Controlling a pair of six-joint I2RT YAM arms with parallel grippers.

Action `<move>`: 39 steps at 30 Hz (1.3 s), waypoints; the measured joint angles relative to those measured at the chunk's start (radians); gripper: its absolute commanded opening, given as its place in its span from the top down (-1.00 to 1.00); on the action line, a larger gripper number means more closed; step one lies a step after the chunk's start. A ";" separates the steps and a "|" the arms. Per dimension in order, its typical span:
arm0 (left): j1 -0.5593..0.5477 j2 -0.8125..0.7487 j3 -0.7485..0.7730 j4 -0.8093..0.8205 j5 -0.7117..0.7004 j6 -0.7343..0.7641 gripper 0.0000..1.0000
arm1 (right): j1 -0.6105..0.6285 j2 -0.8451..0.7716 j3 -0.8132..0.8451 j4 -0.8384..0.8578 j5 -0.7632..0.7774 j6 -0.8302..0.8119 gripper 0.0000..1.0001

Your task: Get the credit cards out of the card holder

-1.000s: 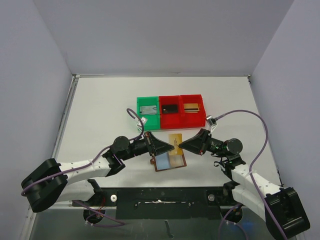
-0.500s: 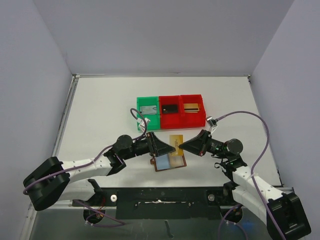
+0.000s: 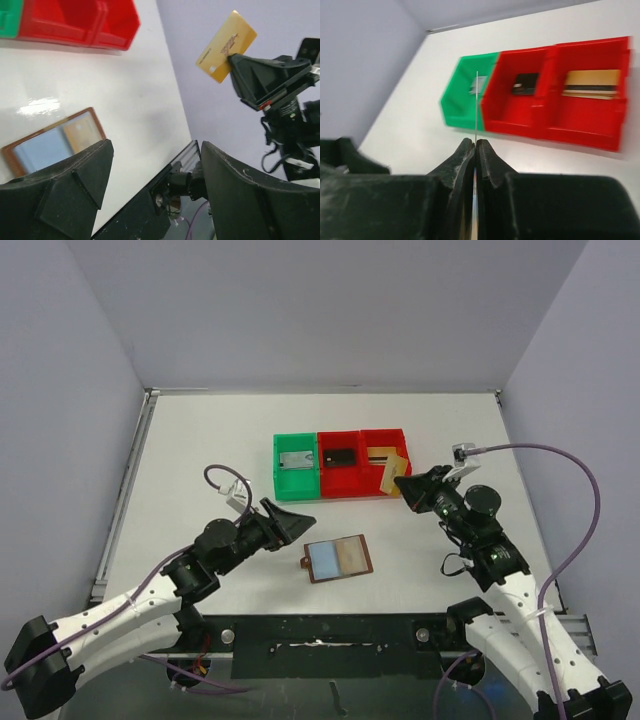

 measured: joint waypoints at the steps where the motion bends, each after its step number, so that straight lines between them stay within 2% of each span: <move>1: 0.004 -0.023 -0.006 -0.039 -0.021 -0.005 -0.41 | -0.005 0.016 0.028 -0.048 0.076 -0.034 1.00; 6: 0.011 -0.058 -0.010 -0.182 -0.077 -0.004 -0.42 | -0.071 0.207 0.185 -0.188 0.259 -0.142 1.00; 10: 0.013 -0.056 -0.008 -0.267 -0.086 0.007 -0.42 | -0.172 0.375 0.264 -0.213 0.241 -0.188 1.00; 15: 0.013 -0.054 0.008 -0.356 -0.093 0.028 -0.42 | -0.219 0.479 0.290 -0.199 0.159 -0.293 0.97; 18: 0.016 -0.053 0.023 -0.398 -0.098 0.047 -0.43 | -0.191 0.559 0.356 -0.204 0.138 -0.424 1.00; 26: 0.027 -0.037 0.049 -0.465 -0.105 0.097 -0.42 | -0.010 0.767 0.561 -0.287 0.169 -0.977 1.00; 31: 0.037 -0.037 0.051 -0.483 -0.105 0.119 -0.42 | -0.014 0.893 0.595 -0.331 0.171 -1.246 1.00; 39: 0.059 -0.054 0.055 -0.510 -0.106 0.142 -0.42 | -0.042 0.944 0.598 -0.352 0.093 -1.508 1.00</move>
